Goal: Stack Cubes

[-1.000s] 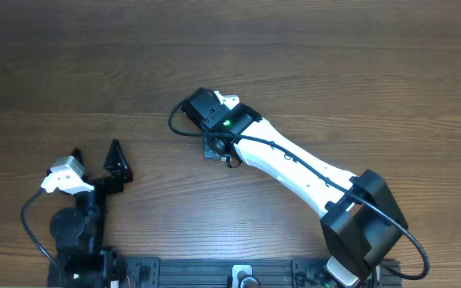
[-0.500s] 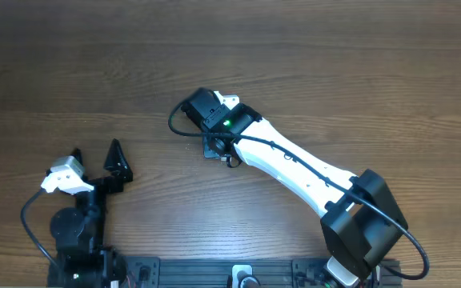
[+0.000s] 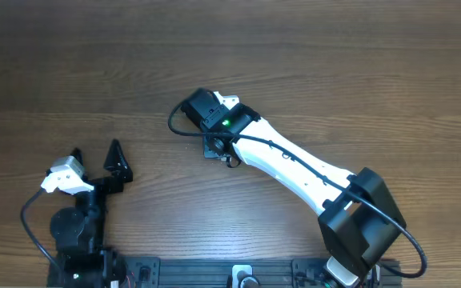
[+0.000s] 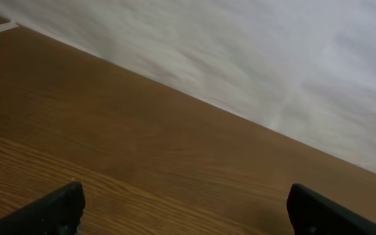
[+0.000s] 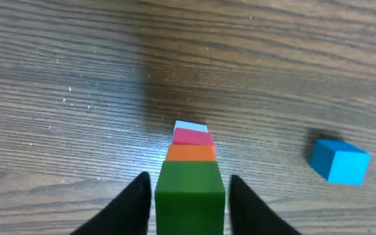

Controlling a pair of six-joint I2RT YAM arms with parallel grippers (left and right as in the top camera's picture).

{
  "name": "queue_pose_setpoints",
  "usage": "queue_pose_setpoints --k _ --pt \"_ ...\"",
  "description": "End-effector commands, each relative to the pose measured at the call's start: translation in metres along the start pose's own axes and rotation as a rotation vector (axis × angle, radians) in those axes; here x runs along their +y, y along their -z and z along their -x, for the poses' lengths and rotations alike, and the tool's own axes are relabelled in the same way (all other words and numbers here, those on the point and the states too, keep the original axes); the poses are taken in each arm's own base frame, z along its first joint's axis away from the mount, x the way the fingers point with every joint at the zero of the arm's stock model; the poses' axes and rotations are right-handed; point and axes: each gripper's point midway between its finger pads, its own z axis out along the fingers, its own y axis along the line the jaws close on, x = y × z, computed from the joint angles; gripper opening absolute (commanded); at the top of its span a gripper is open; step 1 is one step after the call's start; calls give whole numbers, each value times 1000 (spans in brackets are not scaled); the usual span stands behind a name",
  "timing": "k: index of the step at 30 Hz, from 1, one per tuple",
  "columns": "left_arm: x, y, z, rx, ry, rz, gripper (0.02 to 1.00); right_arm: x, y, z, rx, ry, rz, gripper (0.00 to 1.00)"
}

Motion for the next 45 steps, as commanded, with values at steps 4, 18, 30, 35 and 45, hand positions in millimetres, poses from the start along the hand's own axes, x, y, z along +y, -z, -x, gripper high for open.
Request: queue_pose_setpoints --k 4,18,30,35,45 --pt "-2 0 -2 3 -15 -11 1000 -2 -2 8 -15 -15 -14 529" --pt "-2 0 -2 3 -15 -11 1000 15 58 35 -137 44 99 993" --pt "-2 0 -2 3 -15 -11 1000 -80 105 29 -119 -13 -30 991" --pt "-2 0 -2 3 -15 -12 1000 -104 75 17 -60 -53 -79 991" --pt "-2 0 -2 3 -15 -11 1000 -116 -1 -15 11 -66 -39 993"
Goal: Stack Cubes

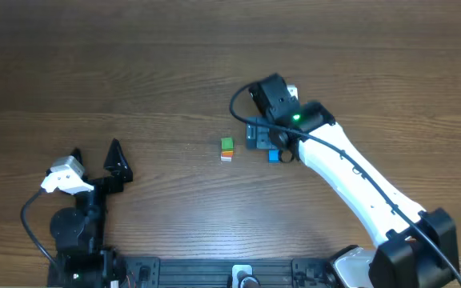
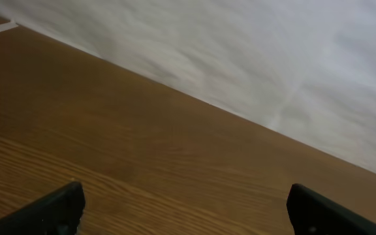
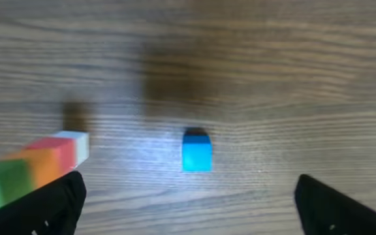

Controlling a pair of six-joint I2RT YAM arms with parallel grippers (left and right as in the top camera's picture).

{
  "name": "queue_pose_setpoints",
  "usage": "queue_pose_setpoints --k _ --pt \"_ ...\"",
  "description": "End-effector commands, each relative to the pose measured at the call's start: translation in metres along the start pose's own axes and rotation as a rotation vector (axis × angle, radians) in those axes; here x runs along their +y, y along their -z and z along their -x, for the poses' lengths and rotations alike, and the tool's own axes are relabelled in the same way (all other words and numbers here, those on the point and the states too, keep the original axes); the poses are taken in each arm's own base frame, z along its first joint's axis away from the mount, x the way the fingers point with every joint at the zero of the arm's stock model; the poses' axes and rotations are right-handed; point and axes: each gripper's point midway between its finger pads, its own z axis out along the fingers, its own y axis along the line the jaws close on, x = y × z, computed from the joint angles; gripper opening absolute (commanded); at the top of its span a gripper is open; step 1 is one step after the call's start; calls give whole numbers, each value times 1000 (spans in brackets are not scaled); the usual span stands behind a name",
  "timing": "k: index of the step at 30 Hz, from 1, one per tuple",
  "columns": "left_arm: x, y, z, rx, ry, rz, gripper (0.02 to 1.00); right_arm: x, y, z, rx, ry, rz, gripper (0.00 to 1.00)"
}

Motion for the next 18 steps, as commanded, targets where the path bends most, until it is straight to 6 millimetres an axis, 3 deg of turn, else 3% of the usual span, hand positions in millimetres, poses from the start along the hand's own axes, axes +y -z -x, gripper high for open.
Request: queue_pose_setpoints --k 1,11,18 --pt "-2 0 -2 3 -15 -11 998 -4 -29 -25 67 17 -2 991" --pt "-2 0 -2 3 -15 -11 1000 -8 -73 -54 155 13 -21 961" --pt "-2 0 -2 3 -15 -11 1000 -8 -87 -57 178 8 -21 895"
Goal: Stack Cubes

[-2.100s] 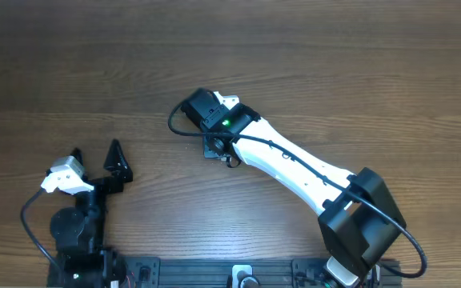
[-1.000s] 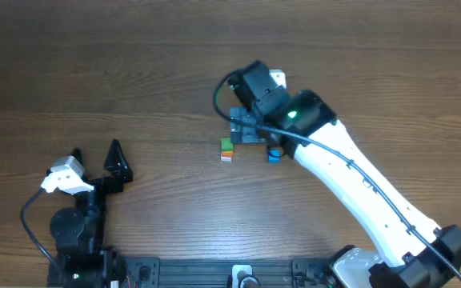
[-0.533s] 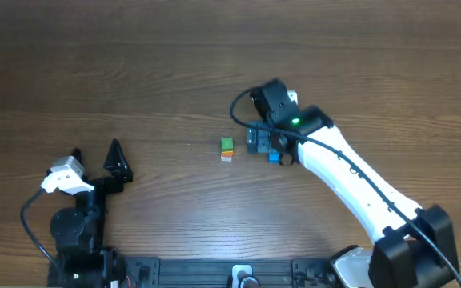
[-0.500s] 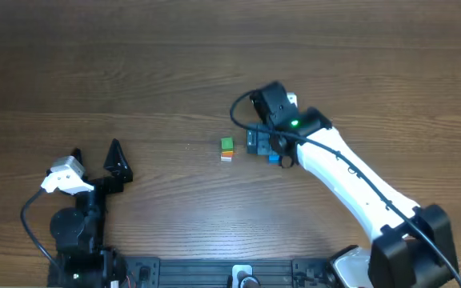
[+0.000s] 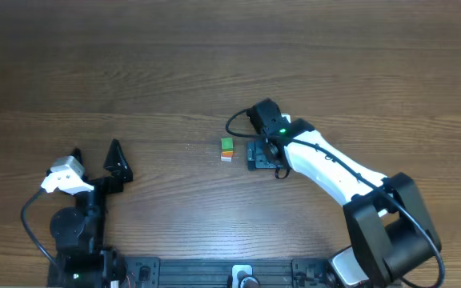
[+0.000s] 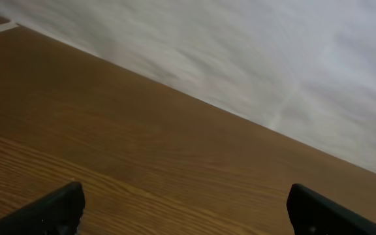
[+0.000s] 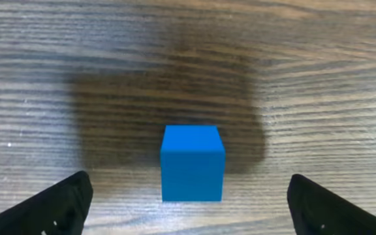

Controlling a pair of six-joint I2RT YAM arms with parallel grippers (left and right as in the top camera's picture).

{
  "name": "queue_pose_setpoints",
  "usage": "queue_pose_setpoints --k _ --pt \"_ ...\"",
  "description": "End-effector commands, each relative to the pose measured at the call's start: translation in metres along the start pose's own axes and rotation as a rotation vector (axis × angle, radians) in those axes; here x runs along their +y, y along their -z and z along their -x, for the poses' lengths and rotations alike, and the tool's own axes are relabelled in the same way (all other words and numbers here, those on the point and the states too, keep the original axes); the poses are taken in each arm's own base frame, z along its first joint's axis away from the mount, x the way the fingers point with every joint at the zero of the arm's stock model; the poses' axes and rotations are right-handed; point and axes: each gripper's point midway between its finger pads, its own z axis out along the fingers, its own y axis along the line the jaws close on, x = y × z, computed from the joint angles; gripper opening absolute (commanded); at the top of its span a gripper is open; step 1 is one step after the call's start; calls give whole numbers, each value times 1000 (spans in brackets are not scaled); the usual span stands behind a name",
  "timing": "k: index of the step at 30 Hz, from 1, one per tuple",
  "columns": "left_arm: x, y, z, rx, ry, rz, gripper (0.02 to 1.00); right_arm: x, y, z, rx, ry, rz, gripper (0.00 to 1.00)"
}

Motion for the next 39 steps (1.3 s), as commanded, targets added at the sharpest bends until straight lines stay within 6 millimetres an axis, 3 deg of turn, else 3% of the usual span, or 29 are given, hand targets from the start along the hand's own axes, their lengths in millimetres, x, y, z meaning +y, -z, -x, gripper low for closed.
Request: queue_pose_setpoints --k 1,14,22,33,39 --pt "-2 0 -2 3 -15 -11 1000 -1 -14 -5 37 -9 5 879" --pt "-2 0 -2 3 -15 -11 998 0 -19 1 28 -29 26 654" --pt "-2 0 -2 3 -15 -12 1000 0 -19 2 25 -29 29 432" --pt "-2 0 -2 3 -15 -11 1000 0 -19 3 23 -29 30 283" --pt "-2 0 -2 3 -15 -12 998 1 -19 4 19 -30 32 253"
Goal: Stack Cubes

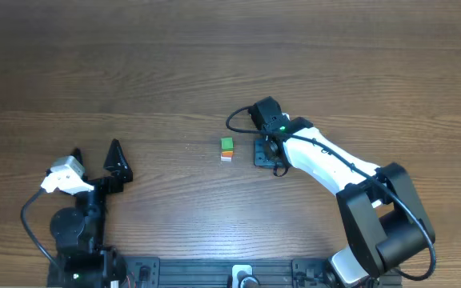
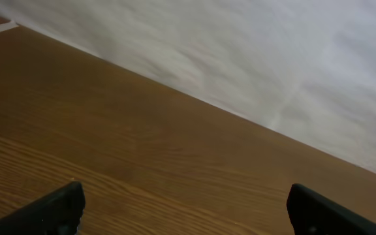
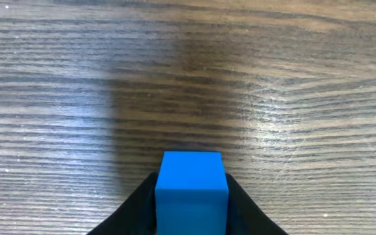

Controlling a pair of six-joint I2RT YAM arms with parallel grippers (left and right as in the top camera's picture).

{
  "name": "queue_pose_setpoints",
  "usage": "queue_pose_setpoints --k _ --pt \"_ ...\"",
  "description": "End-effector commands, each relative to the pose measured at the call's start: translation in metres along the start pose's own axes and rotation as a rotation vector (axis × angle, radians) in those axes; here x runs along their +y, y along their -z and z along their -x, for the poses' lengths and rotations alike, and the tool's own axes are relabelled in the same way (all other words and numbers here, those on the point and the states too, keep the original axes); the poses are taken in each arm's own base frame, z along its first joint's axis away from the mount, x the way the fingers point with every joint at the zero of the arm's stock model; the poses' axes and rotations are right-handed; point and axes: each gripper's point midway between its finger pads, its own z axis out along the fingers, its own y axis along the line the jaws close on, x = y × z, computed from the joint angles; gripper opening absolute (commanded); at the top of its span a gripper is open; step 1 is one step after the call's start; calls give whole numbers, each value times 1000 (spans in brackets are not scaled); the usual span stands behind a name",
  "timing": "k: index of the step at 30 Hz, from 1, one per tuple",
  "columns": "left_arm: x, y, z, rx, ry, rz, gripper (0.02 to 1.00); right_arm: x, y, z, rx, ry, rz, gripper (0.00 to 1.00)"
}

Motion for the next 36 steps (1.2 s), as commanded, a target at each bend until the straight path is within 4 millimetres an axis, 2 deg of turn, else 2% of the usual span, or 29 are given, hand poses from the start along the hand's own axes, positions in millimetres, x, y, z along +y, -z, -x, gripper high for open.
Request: queue_pose_setpoints --k 1,4,7,11,14,19,23,28,36 --pt "-2 0 -2 3 -15 -12 1000 -3 -4 -2 8 -6 -4 224" --pt "-2 0 -2 3 -15 -12 998 0 0 0 5 -13 8 156" --pt "-2 0 -2 3 -15 -12 1000 3 13 2 -1 -7 14 132" --pt "-2 0 -2 3 -15 -12 1000 13 46 11 -31 4 27 84" --pt "-2 0 -2 3 -15 -12 1000 24 78 21 -74 5 17 66" --pt "-2 0 -2 3 -15 -11 1000 53 132 35 -147 47 20 45" --pt "-2 0 -2 3 -15 -12 1000 77 163 39 -197 68 48 16" --pt "-2 0 -2 3 -15 -12 1000 98 169 29 -189 65 72 12" --pt "-2 0 -2 3 -15 -12 1000 117 145 17 -123 70 68 12"
